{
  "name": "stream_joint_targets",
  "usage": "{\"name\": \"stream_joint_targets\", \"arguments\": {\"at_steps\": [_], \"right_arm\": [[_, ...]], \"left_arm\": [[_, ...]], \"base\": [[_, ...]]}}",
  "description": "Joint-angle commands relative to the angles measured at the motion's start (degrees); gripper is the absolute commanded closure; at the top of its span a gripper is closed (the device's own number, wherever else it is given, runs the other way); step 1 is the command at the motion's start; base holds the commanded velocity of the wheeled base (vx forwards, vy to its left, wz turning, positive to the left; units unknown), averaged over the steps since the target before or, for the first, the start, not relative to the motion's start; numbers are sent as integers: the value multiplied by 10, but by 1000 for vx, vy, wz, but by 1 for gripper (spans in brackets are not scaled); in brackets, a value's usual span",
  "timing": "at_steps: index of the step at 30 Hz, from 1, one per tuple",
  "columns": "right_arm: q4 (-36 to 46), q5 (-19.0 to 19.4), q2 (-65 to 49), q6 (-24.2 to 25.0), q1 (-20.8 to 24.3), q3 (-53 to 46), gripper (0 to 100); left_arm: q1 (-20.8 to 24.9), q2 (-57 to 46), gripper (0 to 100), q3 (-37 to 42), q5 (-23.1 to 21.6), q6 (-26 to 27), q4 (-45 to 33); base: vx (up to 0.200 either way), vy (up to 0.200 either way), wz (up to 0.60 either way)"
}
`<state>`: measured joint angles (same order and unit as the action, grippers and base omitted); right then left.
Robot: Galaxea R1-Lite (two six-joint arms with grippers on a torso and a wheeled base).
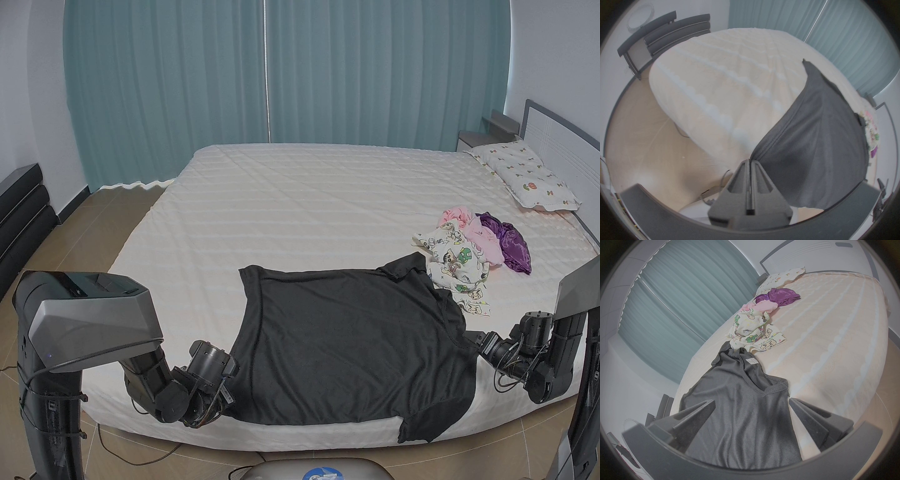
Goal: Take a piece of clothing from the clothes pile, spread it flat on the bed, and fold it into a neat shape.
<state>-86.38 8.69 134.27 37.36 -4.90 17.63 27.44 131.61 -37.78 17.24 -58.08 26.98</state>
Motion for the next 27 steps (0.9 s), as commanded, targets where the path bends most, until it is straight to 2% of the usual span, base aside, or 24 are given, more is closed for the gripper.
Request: {"name": "stream_joint_targets", "arguments": {"at_steps": [1,17,18,23,27], "right_arm": [[-6,0,1,-1,0,-5,0],[-6,-1,1,-1,1,-11,0],[-6,-1,1,-3,2,-18,0],[-10,-1,3,-5,4,-26,0],[-9,1,6,-12,2,-33,0]], "left_arm": [[-5,-14,100,9,10,1,-40],[-9,-27,100,44,7,4,-42],[-10,-27,0,39,4,3,-40],[-14,-31,0,35,-5,0,-17],[-40,-51,0,36,-42,-3,44]], "base": [[0,0,0],[0,0,0],[0,0,0],[0,0,0],[0,0,0]]}}
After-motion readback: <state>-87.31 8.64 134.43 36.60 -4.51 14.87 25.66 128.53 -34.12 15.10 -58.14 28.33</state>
